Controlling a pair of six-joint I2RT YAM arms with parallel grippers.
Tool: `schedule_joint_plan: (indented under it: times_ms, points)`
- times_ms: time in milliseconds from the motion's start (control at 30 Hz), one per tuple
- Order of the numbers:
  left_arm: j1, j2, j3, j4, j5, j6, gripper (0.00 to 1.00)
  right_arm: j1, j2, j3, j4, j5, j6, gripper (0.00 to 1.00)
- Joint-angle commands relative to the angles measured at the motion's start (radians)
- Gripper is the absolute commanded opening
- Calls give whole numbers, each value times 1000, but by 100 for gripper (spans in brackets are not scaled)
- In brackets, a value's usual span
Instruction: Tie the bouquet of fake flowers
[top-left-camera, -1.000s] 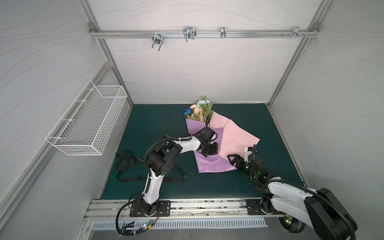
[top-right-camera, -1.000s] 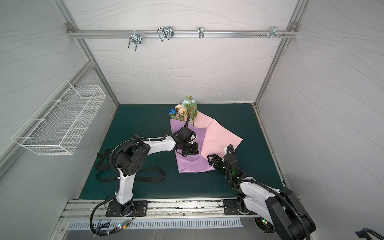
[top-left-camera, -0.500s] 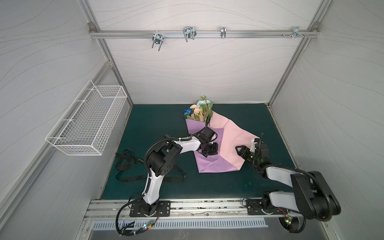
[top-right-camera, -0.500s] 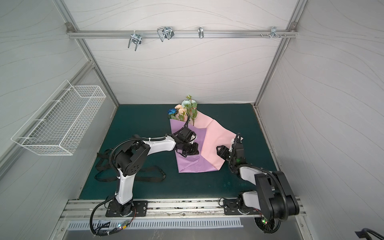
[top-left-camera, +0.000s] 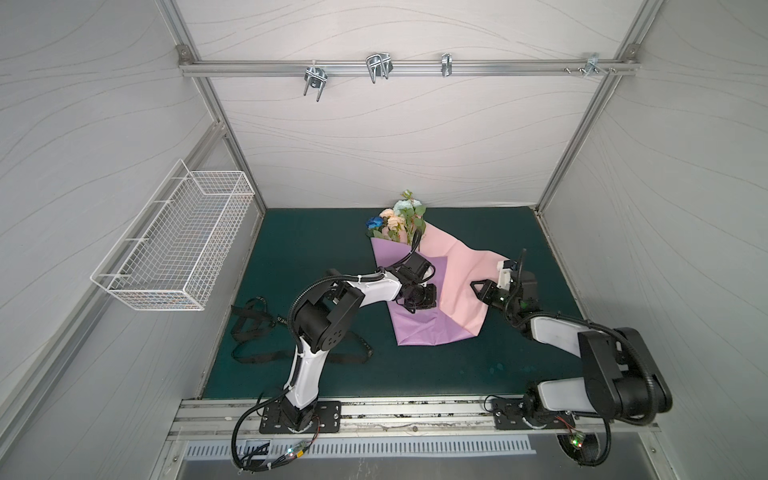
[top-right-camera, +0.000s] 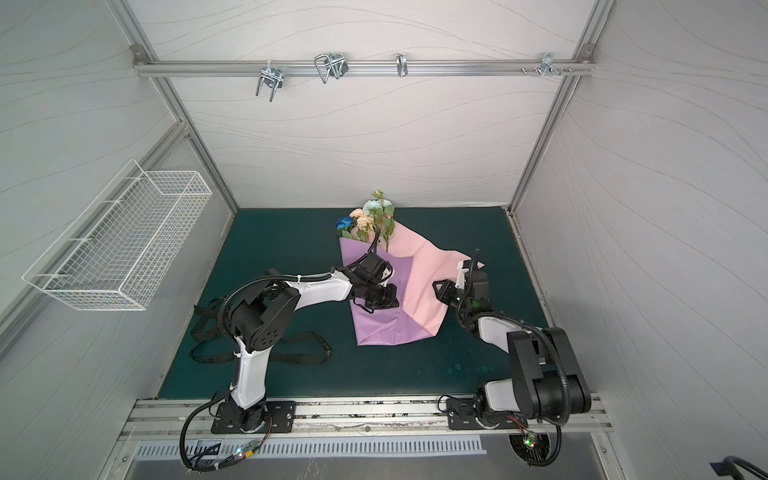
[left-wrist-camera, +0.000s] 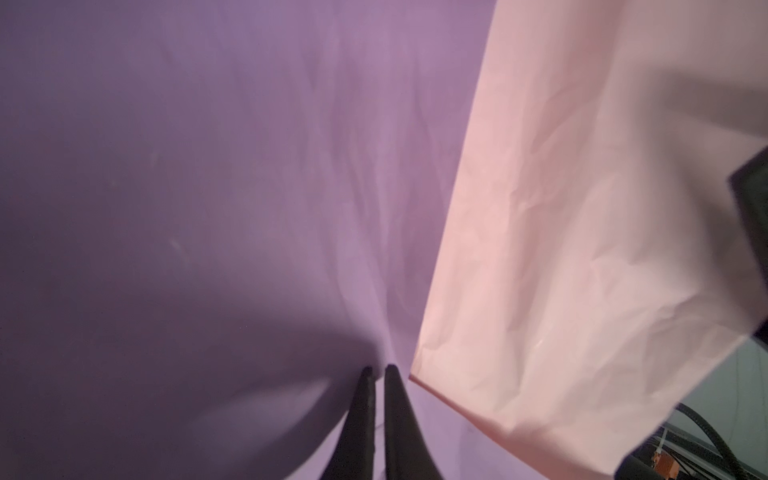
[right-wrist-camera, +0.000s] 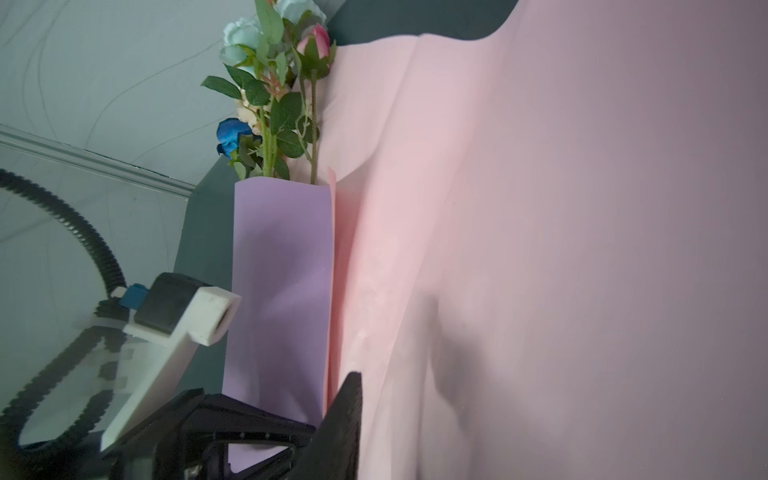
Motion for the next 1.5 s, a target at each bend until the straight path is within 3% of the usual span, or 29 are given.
schedule_joint_plan:
  times_ms: [0, 67, 167, 400, 500, 667, 1000, 1467]
  points:
    - [5, -32, -3, 23, -37, -5, 12, 1, -38, 52, -113, -20, -65, 17]
    - [6, -59, -9, 17, -60, 0, 17, 14, -39, 68, -134, -20, -76, 7]
    - [7, -107, -28, 15, -98, 5, 21, 50, -30, 91, -156, -10, -97, 0]
    - [28, -262, -139, 34, -184, -23, 22, 127, -23, 180, -258, 56, -153, 0]
    - [42, -331, -207, -10, -273, -48, 17, 145, -12, 220, -297, 60, -166, 0]
    - [70, -380, -328, 20, -230, -106, 7, 213, 16, 293, -357, 76, -206, 0]
    - [70, -320, -350, 102, -163, -107, 4, 373, 124, 439, -431, 61, -281, 0]
    - [70, -333, -372, 138, -139, -120, 3, 528, 412, 666, -464, 112, -212, 0]
